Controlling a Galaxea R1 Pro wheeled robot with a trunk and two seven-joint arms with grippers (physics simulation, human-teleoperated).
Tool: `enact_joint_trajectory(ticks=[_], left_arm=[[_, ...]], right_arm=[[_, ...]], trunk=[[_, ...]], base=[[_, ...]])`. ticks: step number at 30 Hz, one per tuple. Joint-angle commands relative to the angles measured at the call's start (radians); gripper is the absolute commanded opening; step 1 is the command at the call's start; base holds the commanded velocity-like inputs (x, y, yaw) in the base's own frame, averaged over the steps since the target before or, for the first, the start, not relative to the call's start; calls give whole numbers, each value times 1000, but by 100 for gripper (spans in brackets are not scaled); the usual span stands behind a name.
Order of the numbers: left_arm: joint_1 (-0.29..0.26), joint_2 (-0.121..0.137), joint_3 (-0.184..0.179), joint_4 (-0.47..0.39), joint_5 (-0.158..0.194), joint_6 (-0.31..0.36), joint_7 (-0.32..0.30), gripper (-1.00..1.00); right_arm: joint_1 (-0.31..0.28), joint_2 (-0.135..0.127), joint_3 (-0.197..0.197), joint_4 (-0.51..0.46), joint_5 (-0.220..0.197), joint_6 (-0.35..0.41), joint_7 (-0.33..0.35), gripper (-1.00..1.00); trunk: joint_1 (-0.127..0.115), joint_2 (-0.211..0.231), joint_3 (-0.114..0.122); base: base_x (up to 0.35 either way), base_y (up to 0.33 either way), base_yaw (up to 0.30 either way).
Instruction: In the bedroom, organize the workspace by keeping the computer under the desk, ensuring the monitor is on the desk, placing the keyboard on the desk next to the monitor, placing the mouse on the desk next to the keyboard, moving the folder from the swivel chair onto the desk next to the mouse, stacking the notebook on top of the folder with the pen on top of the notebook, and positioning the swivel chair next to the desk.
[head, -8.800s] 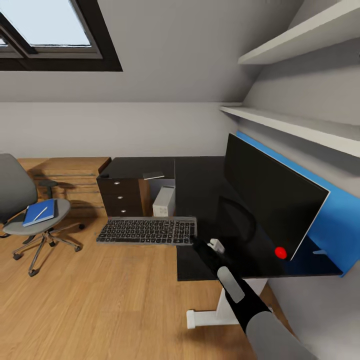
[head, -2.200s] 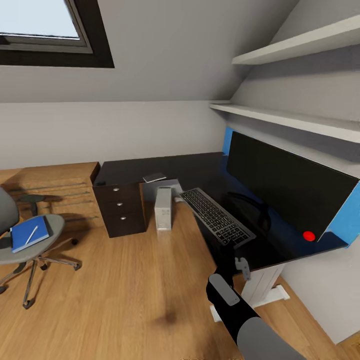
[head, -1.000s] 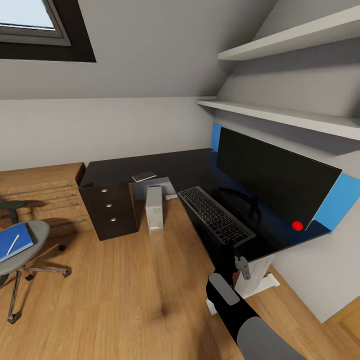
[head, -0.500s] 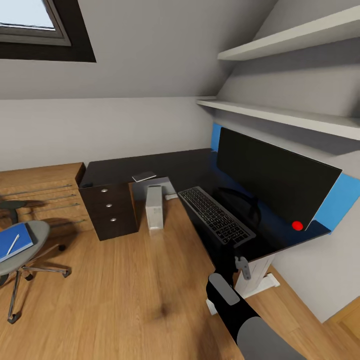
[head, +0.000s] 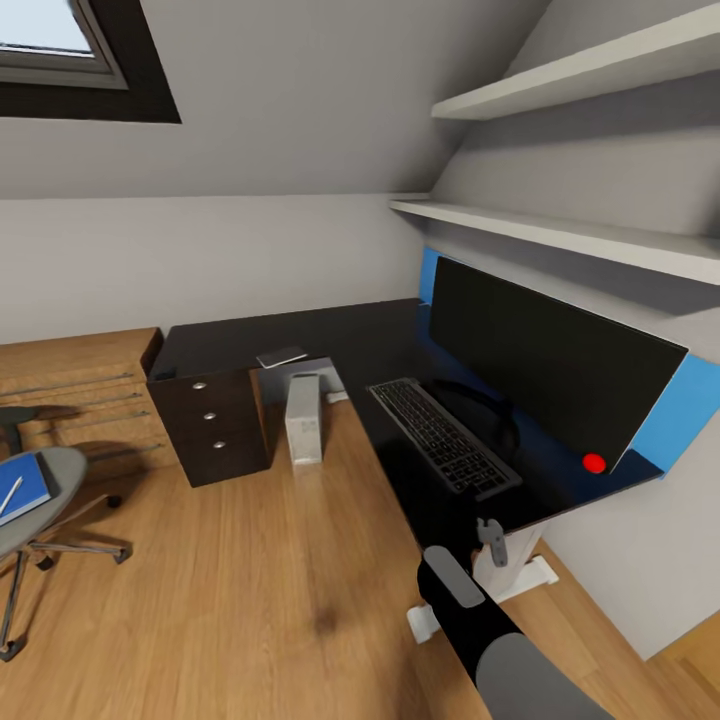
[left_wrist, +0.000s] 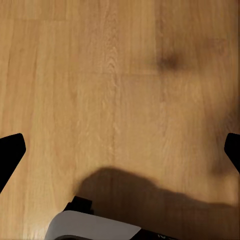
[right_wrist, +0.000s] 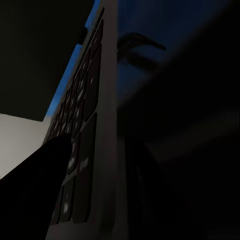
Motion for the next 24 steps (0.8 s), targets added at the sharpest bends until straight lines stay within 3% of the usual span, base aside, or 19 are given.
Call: enact_joint_trajectory(ticks=[1,5,13,17,24], left_arm=[[0,2,-8,-2,9,-4,9,100],[0,2,-8,-2,9,-4,9,100],[0,2,-8,-2,9,-5,7,100],[0,2,-8,-2,9,-6,8,100],[0,1,-9,-2,9,-6,7,100]], right_arm=[[-1,0,-11,0,1,-4,0,-100],[-1,0,-43,1,0,-1,0,-100],[-1,0,-41,2,-2,0,-22,-100],[-1,0,-39,-1,-2,1,-71,-100],[-1,0,-37,-2,-2,1,-78,-100]], trunk=[[0,-1,-1],[0,-1,-1],[0,-1,-1],[0,-1,-1],[0,-1,-1]], base=[[25,-38,0],[8,-13,0],[0,0,0],[0,0,0],[7,3,0]])
